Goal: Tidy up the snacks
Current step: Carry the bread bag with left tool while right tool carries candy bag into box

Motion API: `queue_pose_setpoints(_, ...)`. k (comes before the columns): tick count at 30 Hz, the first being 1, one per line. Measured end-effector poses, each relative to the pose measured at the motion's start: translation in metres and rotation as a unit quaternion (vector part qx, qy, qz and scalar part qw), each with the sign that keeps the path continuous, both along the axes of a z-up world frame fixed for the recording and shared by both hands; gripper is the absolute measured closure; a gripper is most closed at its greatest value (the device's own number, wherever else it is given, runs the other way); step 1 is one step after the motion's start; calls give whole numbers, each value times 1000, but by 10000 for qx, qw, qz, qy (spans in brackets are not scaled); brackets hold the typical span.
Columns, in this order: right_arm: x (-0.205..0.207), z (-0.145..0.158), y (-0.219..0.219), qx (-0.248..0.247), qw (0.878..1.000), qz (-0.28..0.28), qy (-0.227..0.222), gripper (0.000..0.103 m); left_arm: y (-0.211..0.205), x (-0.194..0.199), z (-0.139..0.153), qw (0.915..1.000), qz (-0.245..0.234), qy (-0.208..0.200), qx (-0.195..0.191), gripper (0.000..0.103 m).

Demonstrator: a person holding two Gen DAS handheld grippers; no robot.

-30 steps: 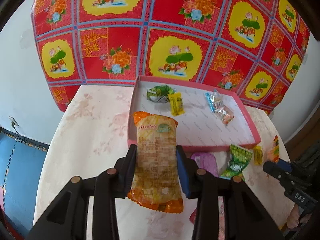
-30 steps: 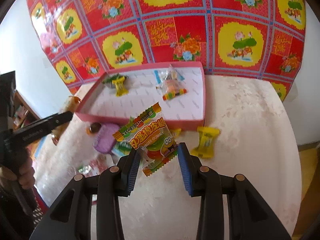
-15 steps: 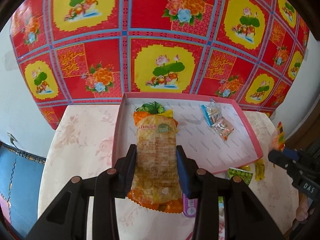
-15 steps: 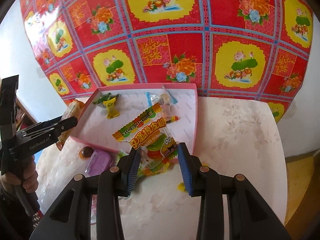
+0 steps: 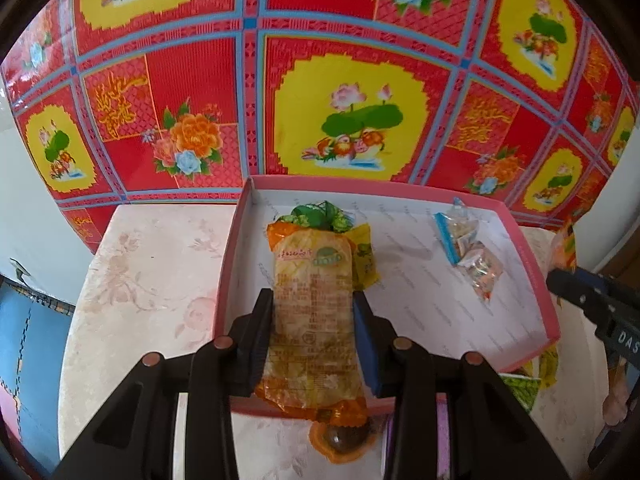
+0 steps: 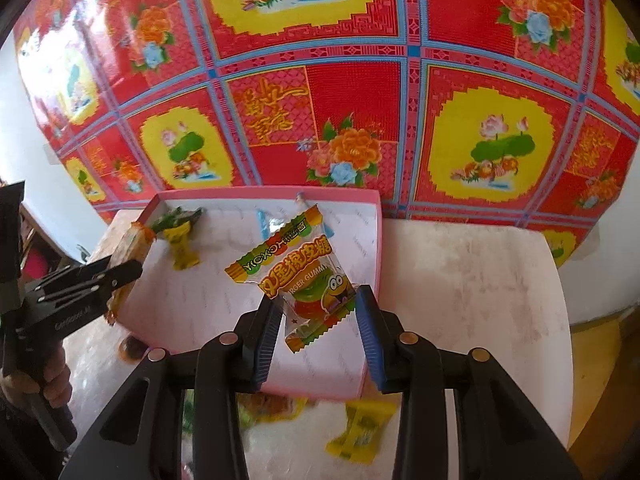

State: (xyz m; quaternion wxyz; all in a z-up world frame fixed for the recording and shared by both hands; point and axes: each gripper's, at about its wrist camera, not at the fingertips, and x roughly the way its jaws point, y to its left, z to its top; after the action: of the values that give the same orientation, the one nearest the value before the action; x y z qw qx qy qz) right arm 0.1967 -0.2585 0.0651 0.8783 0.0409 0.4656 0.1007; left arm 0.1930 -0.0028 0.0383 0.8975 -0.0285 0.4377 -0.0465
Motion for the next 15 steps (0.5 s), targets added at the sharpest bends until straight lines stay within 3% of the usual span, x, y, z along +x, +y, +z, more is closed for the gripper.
queue_pose_setpoints(15,44,-28,12,-343,9994,59,-8,64,7,28,-24,9999,68,127,31,64)
